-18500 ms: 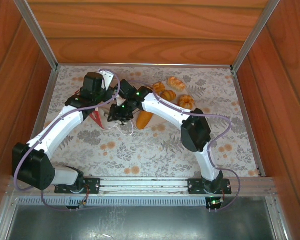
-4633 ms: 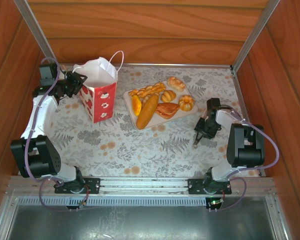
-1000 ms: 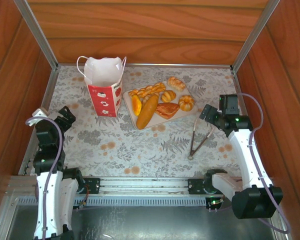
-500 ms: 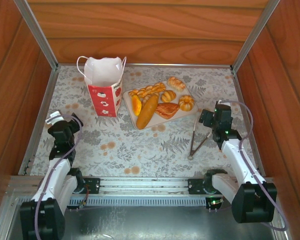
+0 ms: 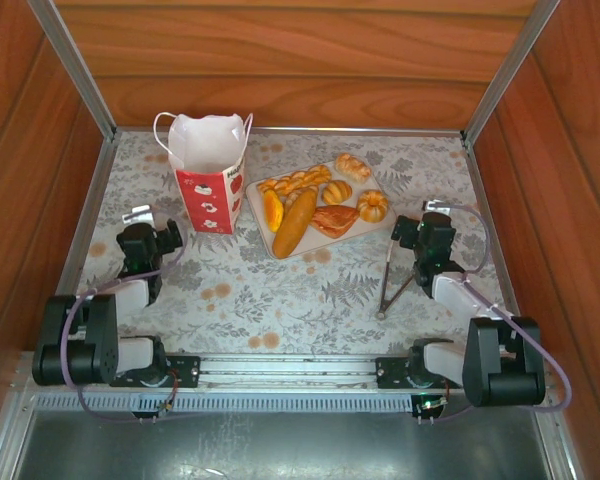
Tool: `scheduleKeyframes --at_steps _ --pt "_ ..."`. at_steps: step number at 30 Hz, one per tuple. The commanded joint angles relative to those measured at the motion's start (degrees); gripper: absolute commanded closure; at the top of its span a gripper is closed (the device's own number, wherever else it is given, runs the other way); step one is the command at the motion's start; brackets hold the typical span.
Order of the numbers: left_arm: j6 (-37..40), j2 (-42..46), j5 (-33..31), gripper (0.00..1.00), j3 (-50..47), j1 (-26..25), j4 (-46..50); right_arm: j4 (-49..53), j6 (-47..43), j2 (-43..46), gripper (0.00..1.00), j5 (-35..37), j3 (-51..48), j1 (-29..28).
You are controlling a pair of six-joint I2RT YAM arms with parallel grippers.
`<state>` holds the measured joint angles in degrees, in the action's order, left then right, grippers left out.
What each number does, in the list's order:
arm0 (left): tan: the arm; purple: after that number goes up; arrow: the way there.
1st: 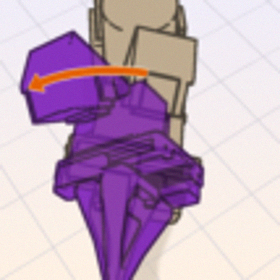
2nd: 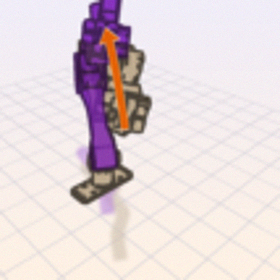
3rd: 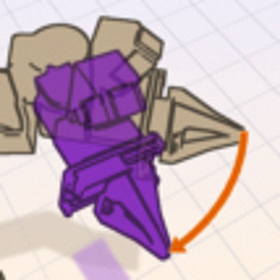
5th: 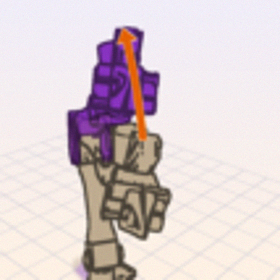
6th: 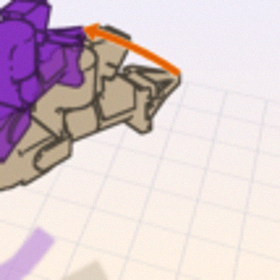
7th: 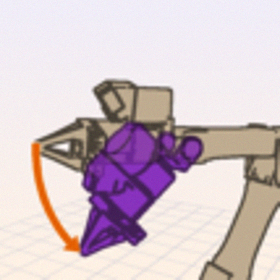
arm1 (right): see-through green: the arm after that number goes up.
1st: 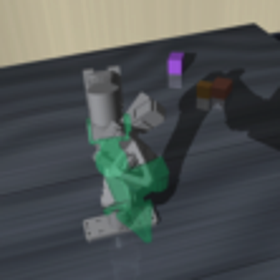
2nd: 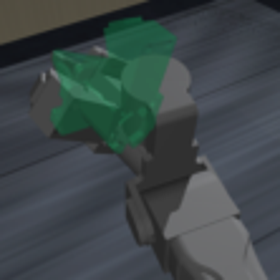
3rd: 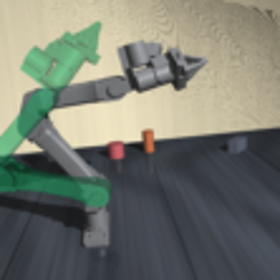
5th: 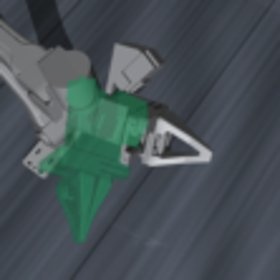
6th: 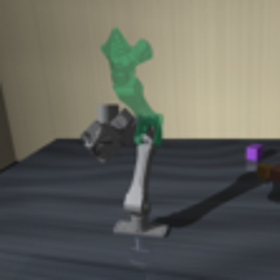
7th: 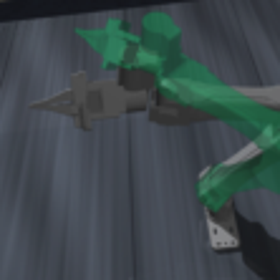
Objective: Take the fake bread out of the paper bag
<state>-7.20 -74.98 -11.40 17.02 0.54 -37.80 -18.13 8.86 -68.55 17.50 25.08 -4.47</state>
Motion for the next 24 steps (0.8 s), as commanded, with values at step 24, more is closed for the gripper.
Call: scheduleKeyframes --at_steps 24 --pt "4.1 -15.2 0.8 0.00 4.6 0.3 -15.1 -28.6 -4.7 -18.6 0.00 -4.1 -1.6 2.2"
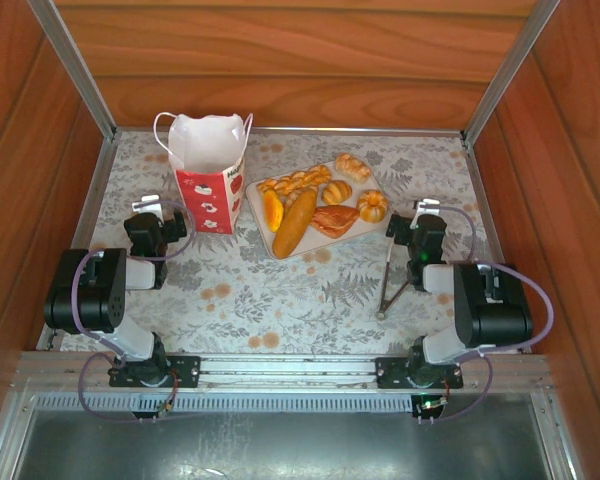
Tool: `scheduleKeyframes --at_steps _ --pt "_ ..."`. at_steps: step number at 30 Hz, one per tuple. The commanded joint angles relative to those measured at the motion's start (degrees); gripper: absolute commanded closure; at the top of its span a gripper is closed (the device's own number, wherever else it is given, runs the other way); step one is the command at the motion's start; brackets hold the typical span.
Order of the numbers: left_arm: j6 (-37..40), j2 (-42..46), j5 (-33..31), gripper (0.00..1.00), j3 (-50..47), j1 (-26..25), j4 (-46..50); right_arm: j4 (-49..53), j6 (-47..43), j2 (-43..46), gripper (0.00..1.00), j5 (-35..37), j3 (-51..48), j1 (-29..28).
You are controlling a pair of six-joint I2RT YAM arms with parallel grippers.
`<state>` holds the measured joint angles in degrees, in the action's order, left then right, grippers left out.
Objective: Take the fake bread out of the paper bag
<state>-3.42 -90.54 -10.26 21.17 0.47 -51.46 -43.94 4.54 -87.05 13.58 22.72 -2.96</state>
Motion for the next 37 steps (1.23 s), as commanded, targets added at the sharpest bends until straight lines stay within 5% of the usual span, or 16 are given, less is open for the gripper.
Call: scheduleKeyframes --at_steps 1,8,37 --pt "0.3 0.4 -0.3 0.00 0.5 0.4 -1.4 -1.4 -0.1 0.3 0.00 -0.5 1.2 0.8" --pt "0.3 0.5 -0.3 0.00 0.4 0.3 -1.4 2.1 -3.3 -0.6 0.00 -8.5 3.8 1.2" --pt "0.8 0.4 -0.5 0.00 0.6 0.0 -1.2 2.7 -3.5 -0.5 0.00 -8.5 4.0 1.2"
